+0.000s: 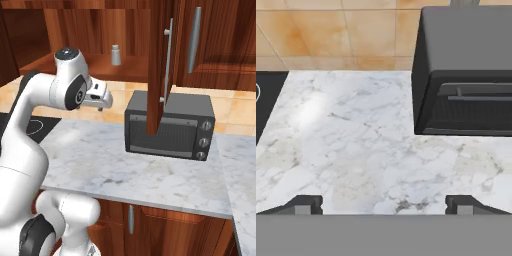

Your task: Retrieve the shaker from the cabinet and place it next the steak on a plate on the dining table.

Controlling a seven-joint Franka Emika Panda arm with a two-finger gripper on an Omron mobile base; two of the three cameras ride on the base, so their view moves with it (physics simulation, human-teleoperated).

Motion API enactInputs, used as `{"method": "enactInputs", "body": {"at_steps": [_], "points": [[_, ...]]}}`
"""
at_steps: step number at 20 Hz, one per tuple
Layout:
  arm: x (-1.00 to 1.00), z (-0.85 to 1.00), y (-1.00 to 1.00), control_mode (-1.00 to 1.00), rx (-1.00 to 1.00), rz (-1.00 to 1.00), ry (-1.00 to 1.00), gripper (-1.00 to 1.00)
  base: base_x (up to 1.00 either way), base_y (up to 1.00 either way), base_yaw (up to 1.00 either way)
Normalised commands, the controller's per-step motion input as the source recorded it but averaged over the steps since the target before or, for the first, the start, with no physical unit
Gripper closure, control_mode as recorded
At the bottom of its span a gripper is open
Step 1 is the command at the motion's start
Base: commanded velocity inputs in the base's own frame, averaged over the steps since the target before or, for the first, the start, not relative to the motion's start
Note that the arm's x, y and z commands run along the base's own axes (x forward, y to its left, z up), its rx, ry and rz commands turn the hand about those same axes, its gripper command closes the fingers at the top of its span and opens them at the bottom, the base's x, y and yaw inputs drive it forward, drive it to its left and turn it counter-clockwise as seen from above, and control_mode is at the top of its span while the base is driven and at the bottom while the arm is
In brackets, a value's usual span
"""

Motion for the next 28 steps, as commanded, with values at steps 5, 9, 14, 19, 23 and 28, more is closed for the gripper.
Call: {"method": "enactInputs", "body": {"at_steps": [5, 9, 14, 19, 23, 28], "points": [[-0.05, 0.39, -0.14, -1.00, 0.00, 0.00, -0.30, -1.00, 0.00, 0.00, 0.00], [-0.01, 0.44, -0.06, -1.00, 0.00, 0.00, -0.34, -1.00, 0.00, 0.00, 0.00], [-0.01, 0.51, -0.01, -1.00, 0.00, 0.00, -0.26, -1.00, 0.00, 0.00, 0.00], [0.00, 0.53, 0.00, -1.00, 0.00, 0.00, -0.16, -1.00, 0.00, 0.00, 0.00], [0.00, 0.38, 0.00, -1.00, 0.00, 0.00, -0.03, -1.00, 0.00, 0.00, 0.00], [0.02, 0.17, 0.00, -1.00, 0.00, -0.03, 0.04, -1.00, 0.00, 0.00, 0.00]]}}
